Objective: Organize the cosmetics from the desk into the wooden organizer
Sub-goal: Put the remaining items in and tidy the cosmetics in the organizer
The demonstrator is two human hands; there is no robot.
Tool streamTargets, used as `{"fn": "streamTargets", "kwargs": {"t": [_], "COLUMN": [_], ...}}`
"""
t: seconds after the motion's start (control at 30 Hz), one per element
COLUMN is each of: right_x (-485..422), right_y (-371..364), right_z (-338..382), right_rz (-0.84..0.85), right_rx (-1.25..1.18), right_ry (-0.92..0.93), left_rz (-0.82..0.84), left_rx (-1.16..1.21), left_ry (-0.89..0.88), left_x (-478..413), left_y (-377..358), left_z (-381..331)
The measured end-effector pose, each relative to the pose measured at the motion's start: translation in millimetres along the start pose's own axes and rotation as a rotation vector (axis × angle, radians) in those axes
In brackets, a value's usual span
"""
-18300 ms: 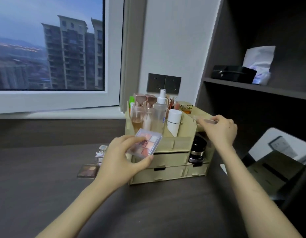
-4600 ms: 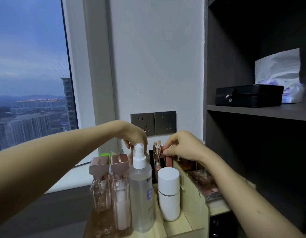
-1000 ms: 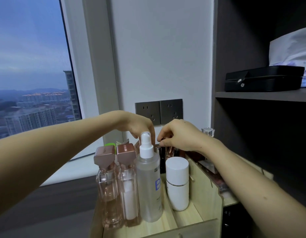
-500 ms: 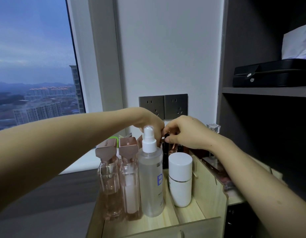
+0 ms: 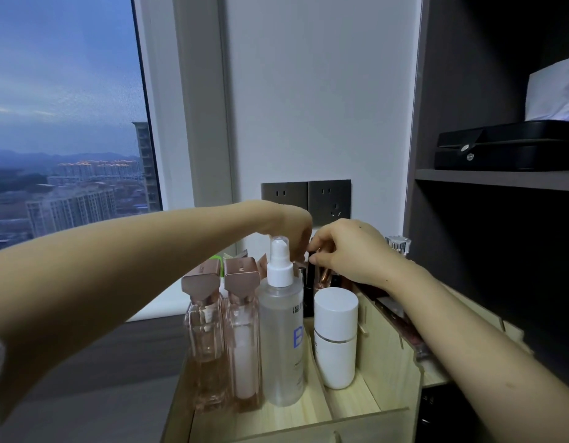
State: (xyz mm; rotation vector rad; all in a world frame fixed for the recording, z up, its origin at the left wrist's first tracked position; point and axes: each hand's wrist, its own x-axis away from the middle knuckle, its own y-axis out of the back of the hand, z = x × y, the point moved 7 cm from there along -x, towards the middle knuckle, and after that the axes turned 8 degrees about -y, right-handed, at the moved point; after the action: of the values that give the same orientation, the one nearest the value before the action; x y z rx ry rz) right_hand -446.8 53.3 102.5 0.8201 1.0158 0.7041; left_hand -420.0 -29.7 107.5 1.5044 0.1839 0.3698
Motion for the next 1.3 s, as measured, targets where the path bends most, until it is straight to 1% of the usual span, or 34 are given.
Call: {"fn": "streamTargets", "kwargs": {"t": [0.13,0.23,0.3,0.43,0.57,0.67,0.83,0.93,1.0,1.1,1.17,1.3], "right_x": [-1,-7,-10,-12,-10,-8,-7,-6,-5,-3,-1,-3], "right_y": [1,1,0,-6,-7,-8,-6,-6,-8,-10,-11,-14], "right_z": [4,7,8,12,13,14,10,4,3,7,11,18], "right_rz": [-0.054,-0.045,-0.024,-0.089,-0.149,-0.182,-0.148,-0.095,-0.049,-0.026,-0.014,-0.005], "right_rx": [0.107,0.143,0.153,0.259,0.261,0.214,0.175,0.046,0.01,0.029,0.041,0.167], "right_ry": [0.039,0.046,0.034,0.062,0.071,0.098,0.074,0.04,0.029,0.051,0.083,0.138], "left_rz": [-0.112,-0.182,-0.194,-0.154,-0.099,-0.145,-0.266,-0.306,-0.337,-0.376,-0.373,-0.354], "left_rx": [0.138,0.329,0.397,0.421,0.403,0.354,0.404,0.415,0.428,0.451,0.476,0.47], "left_ry": [-0.006,0.036,0.057,0.064,0.047,0.044,0.04,0.028,0.019,0.009,-0.013,-0.072], "left_x": [3,5,5,3,10,22,54,74,87,101,103,94], "left_y": [6,5,3,1,2,15,39,43,46,48,47,43], "left_z": [8,19,24,26,22,22,28,35,40,45,47,44]}}
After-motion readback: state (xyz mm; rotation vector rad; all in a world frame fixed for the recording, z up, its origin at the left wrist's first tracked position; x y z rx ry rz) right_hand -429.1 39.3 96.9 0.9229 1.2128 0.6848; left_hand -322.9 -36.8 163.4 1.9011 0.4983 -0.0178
